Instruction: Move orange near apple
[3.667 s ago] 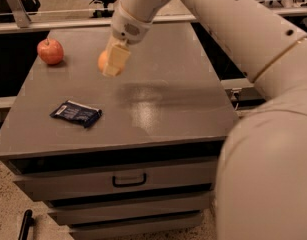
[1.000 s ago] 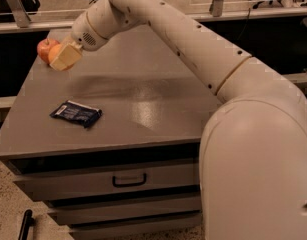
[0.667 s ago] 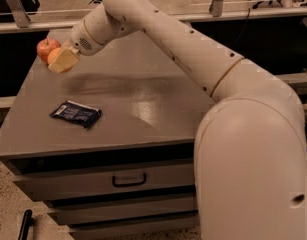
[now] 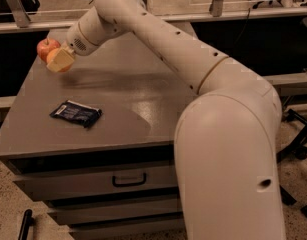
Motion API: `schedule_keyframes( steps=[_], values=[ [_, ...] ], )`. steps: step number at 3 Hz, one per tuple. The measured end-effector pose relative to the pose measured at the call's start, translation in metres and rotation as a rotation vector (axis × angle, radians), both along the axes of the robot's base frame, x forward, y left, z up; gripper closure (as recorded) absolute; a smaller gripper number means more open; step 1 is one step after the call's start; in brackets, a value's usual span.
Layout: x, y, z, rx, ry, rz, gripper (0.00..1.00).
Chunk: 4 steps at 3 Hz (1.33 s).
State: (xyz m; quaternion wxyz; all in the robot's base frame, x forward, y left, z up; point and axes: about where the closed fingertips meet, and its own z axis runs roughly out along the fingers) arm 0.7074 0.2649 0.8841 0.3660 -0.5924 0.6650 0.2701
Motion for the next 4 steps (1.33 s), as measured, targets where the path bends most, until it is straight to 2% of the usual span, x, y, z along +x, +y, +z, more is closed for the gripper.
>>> schedule_keyframes(
  steps=[1,3,4],
  values=[
    [0.008,-0.001,0.002,-0.029,-0.022,-0.029,0.62],
    [0.026,-0.013,-0.019,-0.063,-0.028,-0.097,0.17],
    [0.033,-0.016,-0.027,-0.063,-0.027,-0.117,0.00]
  ],
)
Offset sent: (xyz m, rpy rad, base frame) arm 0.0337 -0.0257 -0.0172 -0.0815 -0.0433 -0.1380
